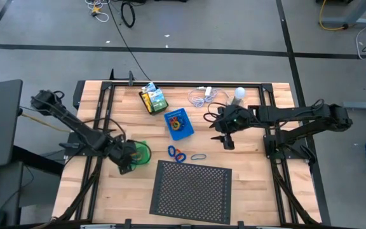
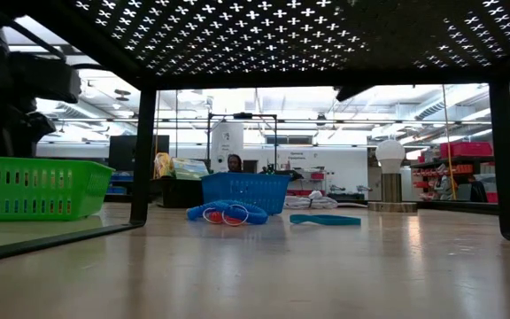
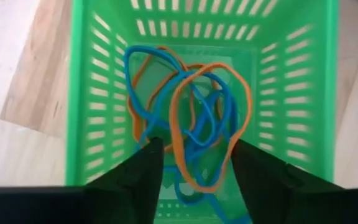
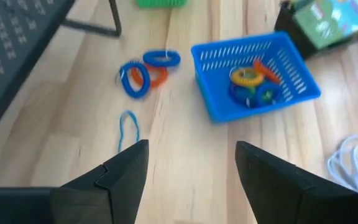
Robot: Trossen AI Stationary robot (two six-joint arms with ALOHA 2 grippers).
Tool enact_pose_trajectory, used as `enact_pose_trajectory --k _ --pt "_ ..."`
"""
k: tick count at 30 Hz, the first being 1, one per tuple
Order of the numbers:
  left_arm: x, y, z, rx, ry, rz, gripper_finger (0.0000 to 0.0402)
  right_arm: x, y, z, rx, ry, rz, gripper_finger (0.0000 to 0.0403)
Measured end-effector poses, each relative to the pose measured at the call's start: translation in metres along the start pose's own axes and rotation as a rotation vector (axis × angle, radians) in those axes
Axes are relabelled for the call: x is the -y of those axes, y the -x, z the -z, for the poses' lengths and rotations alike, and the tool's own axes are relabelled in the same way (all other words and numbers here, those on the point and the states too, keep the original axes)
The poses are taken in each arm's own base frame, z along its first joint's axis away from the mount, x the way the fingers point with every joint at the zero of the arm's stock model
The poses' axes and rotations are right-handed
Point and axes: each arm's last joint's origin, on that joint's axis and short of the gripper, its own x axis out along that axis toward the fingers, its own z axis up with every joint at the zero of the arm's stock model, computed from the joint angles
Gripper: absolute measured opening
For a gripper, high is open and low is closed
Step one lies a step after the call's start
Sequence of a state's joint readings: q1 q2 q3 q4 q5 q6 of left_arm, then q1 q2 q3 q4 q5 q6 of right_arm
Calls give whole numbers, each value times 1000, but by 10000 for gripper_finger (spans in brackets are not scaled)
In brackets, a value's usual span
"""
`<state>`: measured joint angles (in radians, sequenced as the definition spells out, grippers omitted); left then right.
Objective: Pick & Place Office Desk Supplies
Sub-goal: Put the yellow rubber band into the green bin, then put the left blue key band into the blue bin
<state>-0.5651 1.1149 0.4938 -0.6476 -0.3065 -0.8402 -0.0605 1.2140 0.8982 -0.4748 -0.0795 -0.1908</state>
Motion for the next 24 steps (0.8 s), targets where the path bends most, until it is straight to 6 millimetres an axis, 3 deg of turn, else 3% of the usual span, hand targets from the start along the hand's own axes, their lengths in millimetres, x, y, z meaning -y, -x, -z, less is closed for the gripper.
enact_pose_trajectory --k 8,18,24 --pt "8 15 2 71 7 49 222 -2 0 8 -83 -10 -26 249" --pt "13 62 -23 555 -26 -42 223 7 1 15 -112 -48 -55 249" --pt "6 58 -47 620 -38 -105 223 9 -5 28 -152 -64 -64 249"
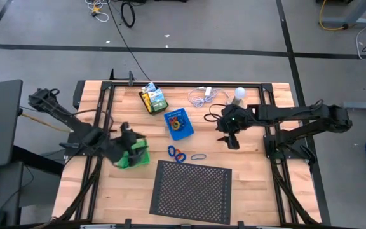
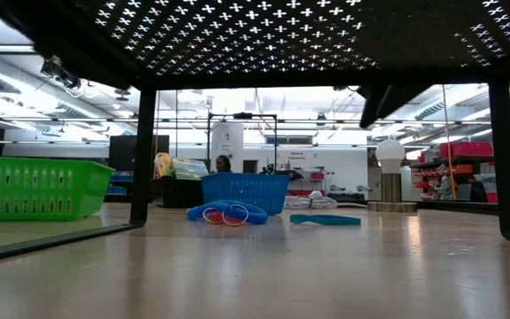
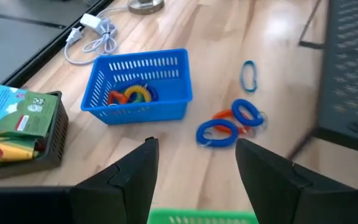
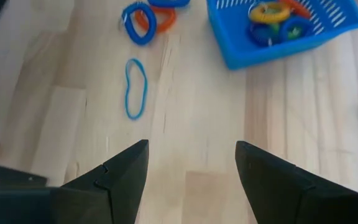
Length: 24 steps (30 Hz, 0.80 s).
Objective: Pick & Place Office Desk Supplies
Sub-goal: Put the left blue key band into the blue bin
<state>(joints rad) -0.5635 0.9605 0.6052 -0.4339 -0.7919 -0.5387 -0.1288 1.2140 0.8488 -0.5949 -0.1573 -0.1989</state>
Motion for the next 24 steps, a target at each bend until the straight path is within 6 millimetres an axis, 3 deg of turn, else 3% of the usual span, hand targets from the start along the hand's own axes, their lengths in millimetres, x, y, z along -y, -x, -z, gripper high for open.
enact_pose_trajectory --k 7,13,24 --pt "-25 -46 -15 -97 38 22 219 -1 -5 7 -25 -15 -5 249" --pt "-46 -85 -15 -211 127 114 216 -2 3 9 -22 -10 -5 244" --pt "-47 -150 4 -374 203 263 215 -6 27 14 14 12 58 217"
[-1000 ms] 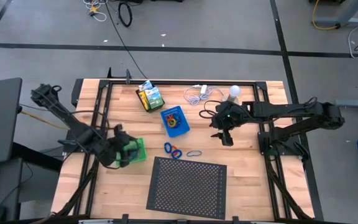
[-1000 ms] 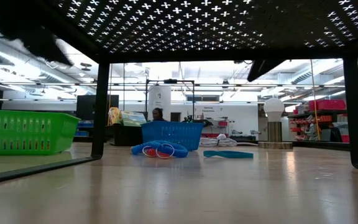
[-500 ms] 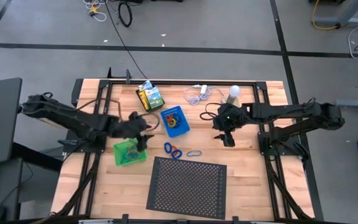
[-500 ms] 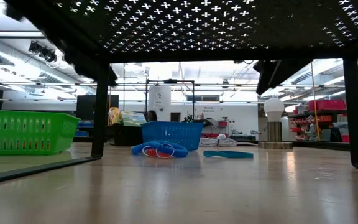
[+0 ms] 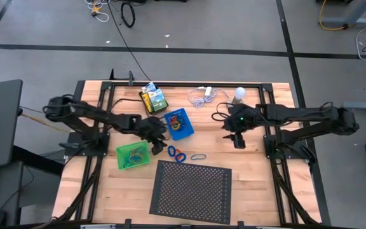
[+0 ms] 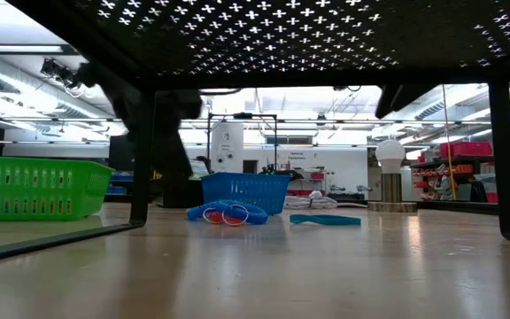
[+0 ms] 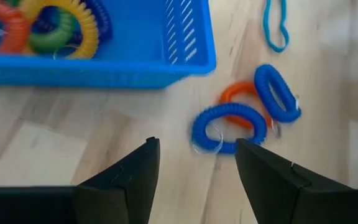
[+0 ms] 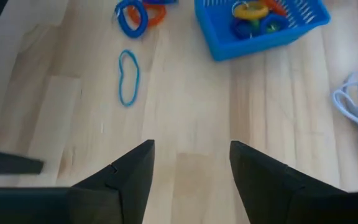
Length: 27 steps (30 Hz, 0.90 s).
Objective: Pick & Place Office Desk Supplies
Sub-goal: Put the left blue key band into the blue bin
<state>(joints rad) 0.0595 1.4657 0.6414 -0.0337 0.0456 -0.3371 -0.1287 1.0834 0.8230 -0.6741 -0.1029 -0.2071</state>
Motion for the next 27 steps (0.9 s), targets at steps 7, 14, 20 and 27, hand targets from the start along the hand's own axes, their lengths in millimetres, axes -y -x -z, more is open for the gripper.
enact_pose_trajectory --k 7,14,20,27 --pt "-4 -27 -12 -133 -9 3 215 -2 15 5 11 0 26 215" --pt "-3 -44 -20 -249 -56 -69 219 -4 21 9 10 -5 24 215" --pt "-2 -51 -26 -258 -81 -53 219 -4 21 9 2 -2 22 215" --pt "2 -50 -34 -283 -85 -30 219 -4 21 10 -6 1 20 215"
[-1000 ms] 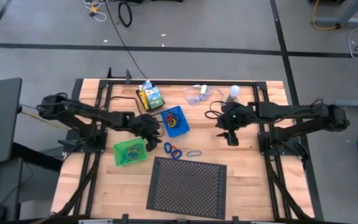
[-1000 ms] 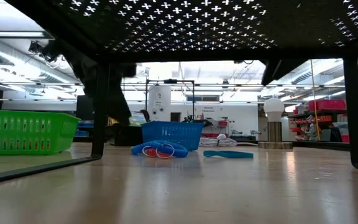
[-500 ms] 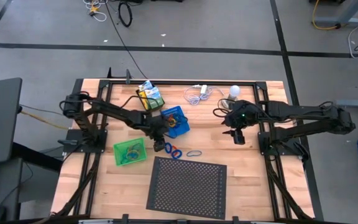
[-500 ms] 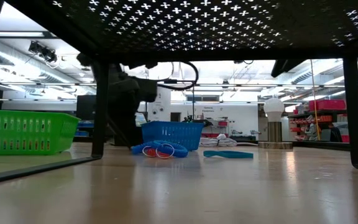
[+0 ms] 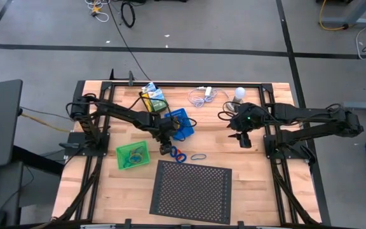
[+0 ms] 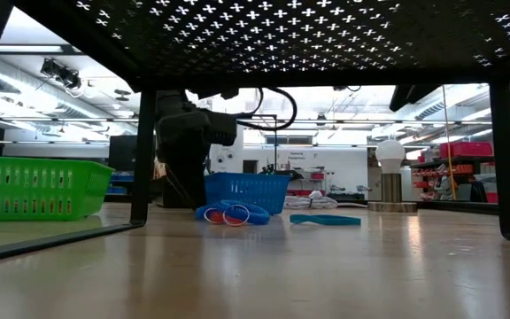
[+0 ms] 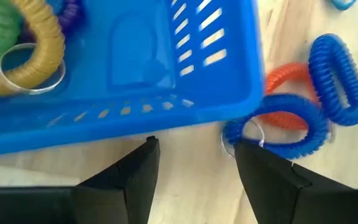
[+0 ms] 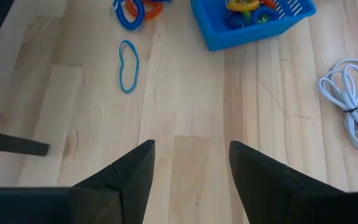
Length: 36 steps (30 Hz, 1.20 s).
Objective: Pick & Place Office Desk Supplies
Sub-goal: Put the left blue key band into the blue bin
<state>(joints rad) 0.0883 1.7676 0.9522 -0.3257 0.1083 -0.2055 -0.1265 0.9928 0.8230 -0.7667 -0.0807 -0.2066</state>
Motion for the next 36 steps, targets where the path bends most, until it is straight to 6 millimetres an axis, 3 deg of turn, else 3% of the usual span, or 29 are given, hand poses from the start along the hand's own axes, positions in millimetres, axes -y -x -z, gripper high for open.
enact_pose_trajectory --k 9,14,23,27,31,36 --pt "5 2 -6 13 -28 84 224 0 0 2 -17 -5 -4 215" --pt "7 -9 -8 25 -28 191 225 0 0 2 -16 -1 -3 215" --pt "4 -27 -3 -23 -20 161 212 0 0 2 -16 -5 -3 215" --pt "4 -23 -5 2 -44 128 157 0 0 2 -16 -3 -3 215" --pt "5 -16 -6 20 -60 90 36 0 0 2 -16 -5 -3 215" --pt "11 2 -3 33 -82 -11 11 0 0 1 -16 -9 -3 215"
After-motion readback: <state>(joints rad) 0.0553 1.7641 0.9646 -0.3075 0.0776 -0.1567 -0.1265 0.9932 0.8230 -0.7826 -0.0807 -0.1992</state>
